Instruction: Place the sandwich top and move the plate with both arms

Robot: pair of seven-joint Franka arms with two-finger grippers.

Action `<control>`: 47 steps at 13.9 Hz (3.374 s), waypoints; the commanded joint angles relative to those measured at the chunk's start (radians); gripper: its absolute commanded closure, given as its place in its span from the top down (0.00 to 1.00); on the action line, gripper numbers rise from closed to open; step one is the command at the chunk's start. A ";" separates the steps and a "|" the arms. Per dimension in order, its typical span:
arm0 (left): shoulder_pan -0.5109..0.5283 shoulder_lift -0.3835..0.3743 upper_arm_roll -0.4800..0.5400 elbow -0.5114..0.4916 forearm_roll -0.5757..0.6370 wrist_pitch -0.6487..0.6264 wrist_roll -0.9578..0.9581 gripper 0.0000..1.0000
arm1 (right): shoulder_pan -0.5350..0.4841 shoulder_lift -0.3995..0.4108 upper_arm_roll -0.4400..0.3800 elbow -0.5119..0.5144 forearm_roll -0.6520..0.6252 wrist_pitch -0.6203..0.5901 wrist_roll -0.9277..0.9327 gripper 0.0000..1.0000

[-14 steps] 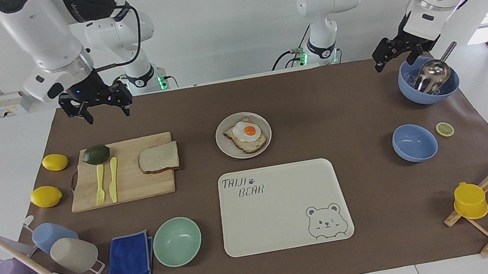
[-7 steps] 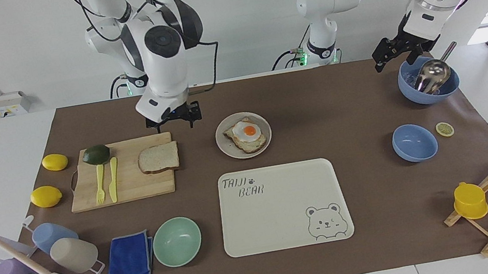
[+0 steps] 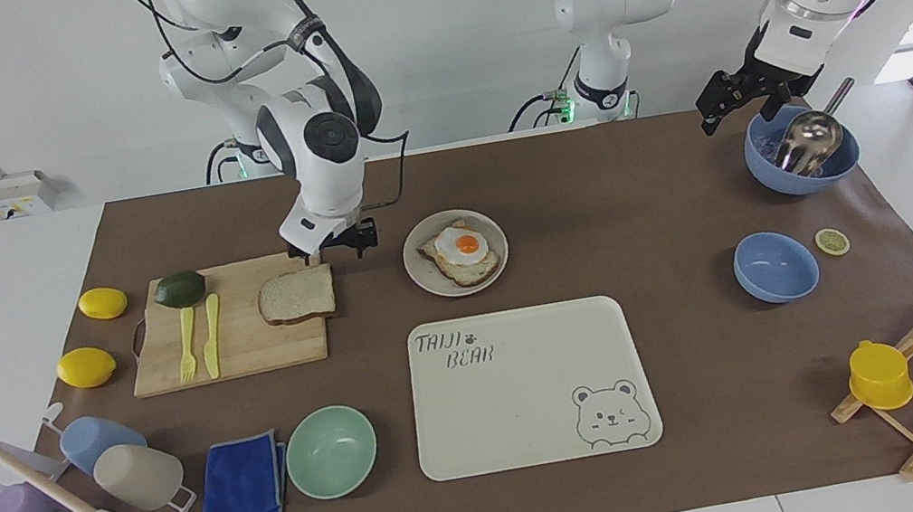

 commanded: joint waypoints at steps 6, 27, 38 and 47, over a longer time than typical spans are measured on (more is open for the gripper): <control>0.011 -0.013 -0.006 -0.008 0.007 -0.007 0.002 1.00 | 0.001 0.079 -0.001 -0.019 -0.127 0.086 0.149 0.75; 0.013 -0.013 -0.006 -0.009 0.007 0.004 -0.003 1.00 | -0.004 0.102 -0.001 -0.019 -0.191 0.071 0.153 0.21; 0.014 -0.013 -0.003 -0.009 0.010 0.010 -0.003 1.00 | 0.010 0.128 0.077 0.347 -0.052 -0.280 0.138 0.00; 0.014 -0.021 -0.003 -0.031 0.012 0.038 -0.003 1.00 | 0.284 0.360 0.143 0.677 -0.018 -0.293 0.444 0.00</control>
